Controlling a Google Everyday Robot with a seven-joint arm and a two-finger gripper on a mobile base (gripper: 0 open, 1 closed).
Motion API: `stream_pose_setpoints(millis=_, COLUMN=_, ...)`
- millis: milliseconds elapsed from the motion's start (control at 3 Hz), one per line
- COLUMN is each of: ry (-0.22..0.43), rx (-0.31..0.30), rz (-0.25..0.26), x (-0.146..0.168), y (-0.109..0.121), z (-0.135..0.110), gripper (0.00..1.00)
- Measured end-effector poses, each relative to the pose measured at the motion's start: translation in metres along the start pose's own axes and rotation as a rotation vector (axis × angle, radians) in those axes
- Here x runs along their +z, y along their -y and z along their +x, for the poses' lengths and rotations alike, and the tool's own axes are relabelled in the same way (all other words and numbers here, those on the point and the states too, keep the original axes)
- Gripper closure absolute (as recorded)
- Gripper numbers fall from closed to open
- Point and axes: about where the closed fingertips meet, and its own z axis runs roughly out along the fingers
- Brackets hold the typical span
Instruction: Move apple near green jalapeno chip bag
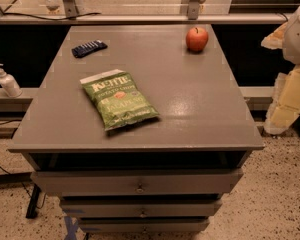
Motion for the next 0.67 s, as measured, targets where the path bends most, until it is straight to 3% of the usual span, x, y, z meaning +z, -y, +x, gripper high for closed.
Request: stream_pose_setpoints(millis=667, ry=0.030, rx=0.014, rz=0.002, x=0.0016, y=0.0056, z=-0.0008, gripper=0.00)
